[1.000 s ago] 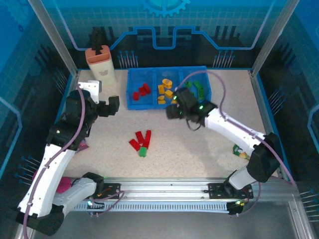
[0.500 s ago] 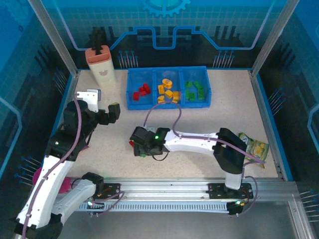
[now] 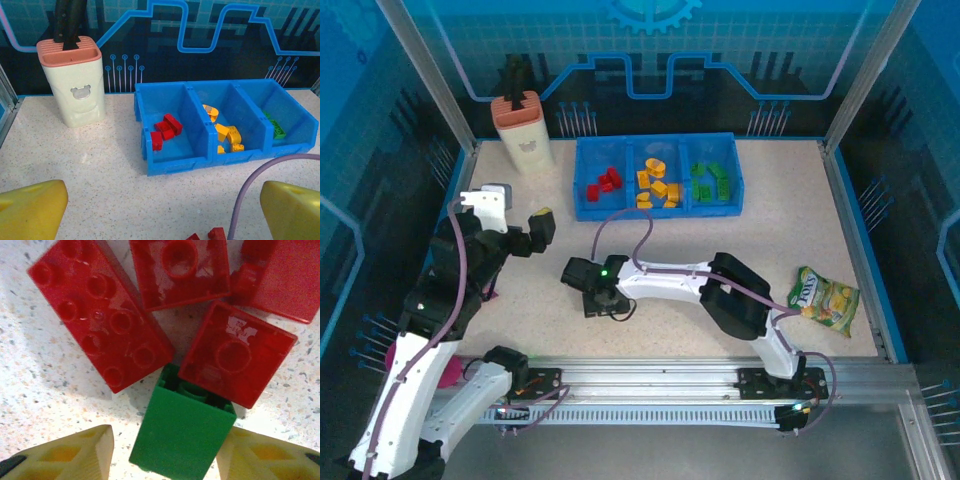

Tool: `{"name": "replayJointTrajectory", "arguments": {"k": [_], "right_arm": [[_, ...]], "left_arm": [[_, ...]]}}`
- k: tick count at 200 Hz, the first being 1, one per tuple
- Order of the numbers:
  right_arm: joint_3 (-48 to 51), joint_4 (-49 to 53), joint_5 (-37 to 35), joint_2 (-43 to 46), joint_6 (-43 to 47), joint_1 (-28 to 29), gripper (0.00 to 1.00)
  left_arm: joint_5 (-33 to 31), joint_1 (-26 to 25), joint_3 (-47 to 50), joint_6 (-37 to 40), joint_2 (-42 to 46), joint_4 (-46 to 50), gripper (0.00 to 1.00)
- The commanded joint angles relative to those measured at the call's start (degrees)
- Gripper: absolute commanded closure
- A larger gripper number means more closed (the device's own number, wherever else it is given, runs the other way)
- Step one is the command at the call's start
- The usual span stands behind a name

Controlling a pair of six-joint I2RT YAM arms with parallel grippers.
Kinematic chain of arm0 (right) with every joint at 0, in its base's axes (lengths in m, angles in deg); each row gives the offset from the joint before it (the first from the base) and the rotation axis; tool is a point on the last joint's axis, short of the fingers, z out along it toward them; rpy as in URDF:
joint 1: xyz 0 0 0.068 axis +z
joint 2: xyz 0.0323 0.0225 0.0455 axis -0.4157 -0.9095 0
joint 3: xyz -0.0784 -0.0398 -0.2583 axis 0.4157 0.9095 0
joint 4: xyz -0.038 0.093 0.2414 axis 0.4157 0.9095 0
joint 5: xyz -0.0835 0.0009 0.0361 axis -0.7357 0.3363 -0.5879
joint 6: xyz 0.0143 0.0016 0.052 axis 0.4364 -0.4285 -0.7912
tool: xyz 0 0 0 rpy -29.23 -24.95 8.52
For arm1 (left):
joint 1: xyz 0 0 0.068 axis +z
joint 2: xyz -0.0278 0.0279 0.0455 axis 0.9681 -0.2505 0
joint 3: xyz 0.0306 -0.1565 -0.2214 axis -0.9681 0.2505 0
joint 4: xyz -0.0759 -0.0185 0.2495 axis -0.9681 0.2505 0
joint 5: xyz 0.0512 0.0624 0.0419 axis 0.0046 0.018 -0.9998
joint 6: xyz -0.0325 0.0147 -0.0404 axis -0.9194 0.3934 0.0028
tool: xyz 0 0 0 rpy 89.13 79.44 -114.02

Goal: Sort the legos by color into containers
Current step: Pick up the lego from the bottom-center of the table, then place the lego in the container.

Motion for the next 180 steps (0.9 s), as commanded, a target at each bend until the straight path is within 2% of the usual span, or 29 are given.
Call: {"name": "replayJointTrajectory", "arguments": {"k": [1,13,40,61,96,118,132,146,153,180], "right_arm": [[-1.3,4.6,0.2,-1.4,1.1,-1.1,0.46],[-0.8,5.4,-0.2,-1.5,1.7,-1.4,0.47],[1.4,4.8,-0.6,0.2,4.4,-2.2,0.64],[2.0,7.4,-0.8,4.1,9.4,-2.5,0.71],[5.2,15.8,-3.2,15.2,19.7,-2.6,0.73],[9.4,21.0,-5.5,24.3,25.4,-4.6,0.73],[12.0,22.7,-7.8,30.0,28.6,-8.9,0.73],[13.8,21.2,-9.0,34.3,33.1,-16.3,0.73],[14.2,18.8,-9.6,36.0,36.5,-21.1,0.73],[14.0,6.3,-8.6,36.6,47.3,-36.0,0.73]], "left_arm": [[0.9,0.5,0.3,-0.3,-0.5,-1.8,0.01],[0.8,0.5,0.1,-0.3,-0.9,-1.8,0.01],[0.9,0.5,-0.1,-0.3,-1.7,-1.3,0.01],[1.1,0.5,0.6,-0.4,-2.4,0.3,0.00],[2.9,0.5,0.9,-2.6,-4.7,4.8,0.01],[1.4,0.5,2.0,-3.2,-6.1,6.0,0.01],[1.9,0.5,2.8,-4.4,-6.6,6.1,0.01],[3.9,0.4,3.4,-7.4,-7.4,6.2,0.01],[4.7,0.3,3.7,-9.8,-7.8,6.6,0.01],[-0.1,-3.6,7.9,-19.9,-8.0,7.8,0.01]]}}
